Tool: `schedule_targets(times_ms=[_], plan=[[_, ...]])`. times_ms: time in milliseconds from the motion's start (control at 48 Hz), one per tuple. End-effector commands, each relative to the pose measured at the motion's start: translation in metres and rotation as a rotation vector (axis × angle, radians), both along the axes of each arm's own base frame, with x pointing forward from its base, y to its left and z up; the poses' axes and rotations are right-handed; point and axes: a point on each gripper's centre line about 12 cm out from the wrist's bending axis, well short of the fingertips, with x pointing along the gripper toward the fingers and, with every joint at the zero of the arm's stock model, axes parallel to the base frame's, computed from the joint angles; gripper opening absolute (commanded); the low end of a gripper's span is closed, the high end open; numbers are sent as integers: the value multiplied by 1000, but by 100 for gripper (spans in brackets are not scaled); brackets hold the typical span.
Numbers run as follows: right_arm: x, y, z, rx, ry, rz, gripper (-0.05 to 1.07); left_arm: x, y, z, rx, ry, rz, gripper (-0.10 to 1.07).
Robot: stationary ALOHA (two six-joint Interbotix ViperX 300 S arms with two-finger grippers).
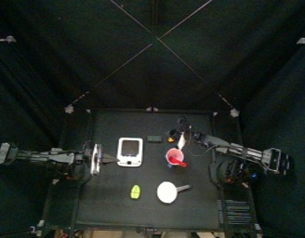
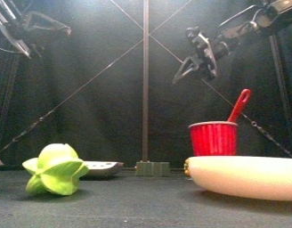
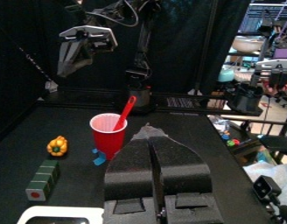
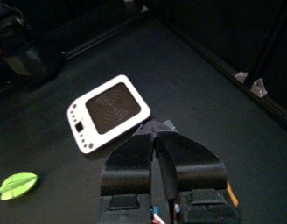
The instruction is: Grab sushi roll
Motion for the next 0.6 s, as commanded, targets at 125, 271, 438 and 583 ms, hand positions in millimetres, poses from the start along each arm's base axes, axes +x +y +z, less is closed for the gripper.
schedule_targets(times_ms=[125,271,438,583], plan=[[26,-17,-12,-3,63,0,8,2,0,5,3,-15,0,0],[49,-27,-23,-13,111,16,13,2,0,4,1,-14,0,-1],[69,-34,-33,4,168,26,28,1,0,2,0,-8,0,-1],[80,-39,-43,31,236,33,49,1,0,1,0,-5,0,-1]])
